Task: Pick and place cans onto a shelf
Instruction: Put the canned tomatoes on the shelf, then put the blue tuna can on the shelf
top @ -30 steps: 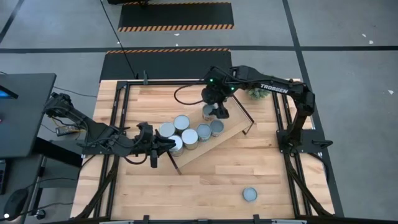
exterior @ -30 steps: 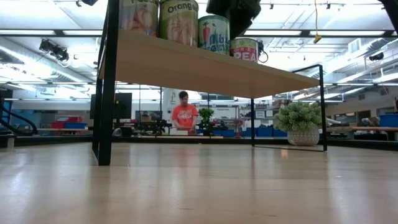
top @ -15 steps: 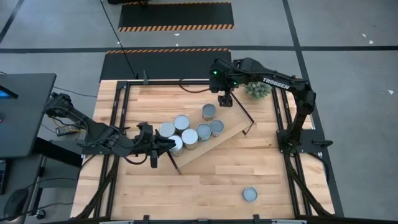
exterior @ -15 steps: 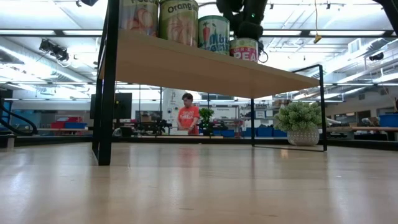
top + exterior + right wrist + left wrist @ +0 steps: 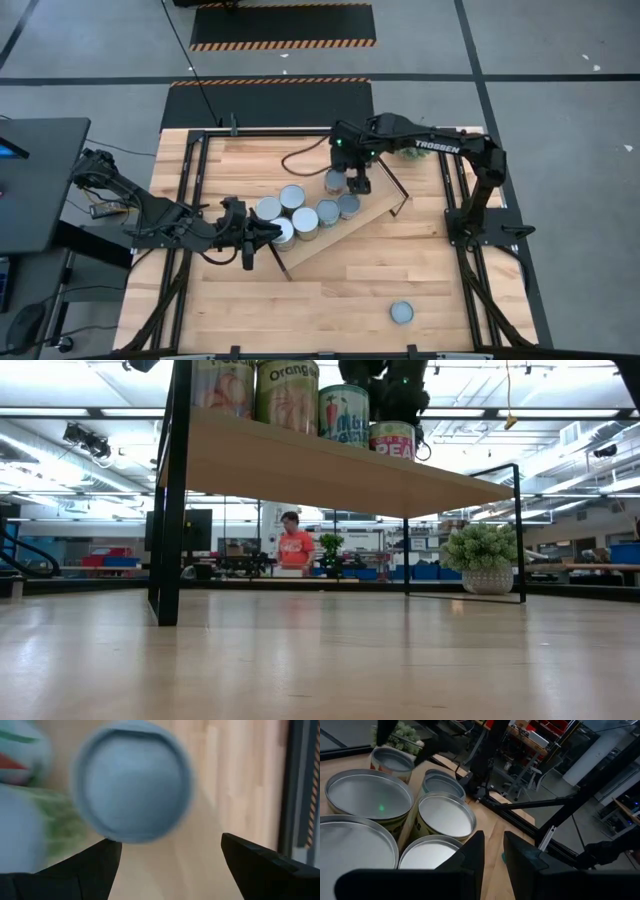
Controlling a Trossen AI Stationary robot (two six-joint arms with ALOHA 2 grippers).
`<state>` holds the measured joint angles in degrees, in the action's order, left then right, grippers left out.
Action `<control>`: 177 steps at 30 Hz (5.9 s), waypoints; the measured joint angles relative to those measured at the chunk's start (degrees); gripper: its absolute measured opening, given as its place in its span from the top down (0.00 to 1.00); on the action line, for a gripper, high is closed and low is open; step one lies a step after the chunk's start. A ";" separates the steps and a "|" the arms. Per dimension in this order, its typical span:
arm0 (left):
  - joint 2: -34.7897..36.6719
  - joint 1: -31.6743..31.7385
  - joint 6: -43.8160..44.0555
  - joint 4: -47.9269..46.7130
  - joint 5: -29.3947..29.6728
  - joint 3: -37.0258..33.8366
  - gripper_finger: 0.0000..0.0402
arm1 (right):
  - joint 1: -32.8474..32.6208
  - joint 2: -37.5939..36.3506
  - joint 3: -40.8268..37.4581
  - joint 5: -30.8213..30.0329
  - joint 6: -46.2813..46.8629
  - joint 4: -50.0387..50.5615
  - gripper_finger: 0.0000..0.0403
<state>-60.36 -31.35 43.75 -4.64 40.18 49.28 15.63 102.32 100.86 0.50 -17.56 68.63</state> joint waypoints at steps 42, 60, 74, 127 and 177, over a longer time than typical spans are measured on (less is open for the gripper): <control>0.00 0.00 0.61 -0.79 -0.04 -0.01 0.81 | 0.28 0.00 0.28 2.43 4.13 -8.37 0.13; -0.02 0.00 0.63 -0.76 -0.02 -0.01 0.81 | -1.64 -0.51 0.28 2.96 4.35 -11.04 0.13; 0.00 0.00 0.57 -1.03 -0.04 0.00 0.81 | -3.29 -12.65 0.50 2.49 11.51 -3.29 0.13; -0.02 -0.02 0.63 -3.02 -5.03 0.00 0.81 | -60.06 -15.15 -46.51 -5.84 53.55 -39.51 0.12; -0.02 0.00 3.21 -6.86 -5.62 0.00 0.81 | -60.32 -7.57 -53.29 -6.89 39.72 -46.40 0.27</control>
<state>-60.38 -31.35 46.96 -11.51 34.57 49.27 -44.70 94.76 47.57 -6.38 22.16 22.23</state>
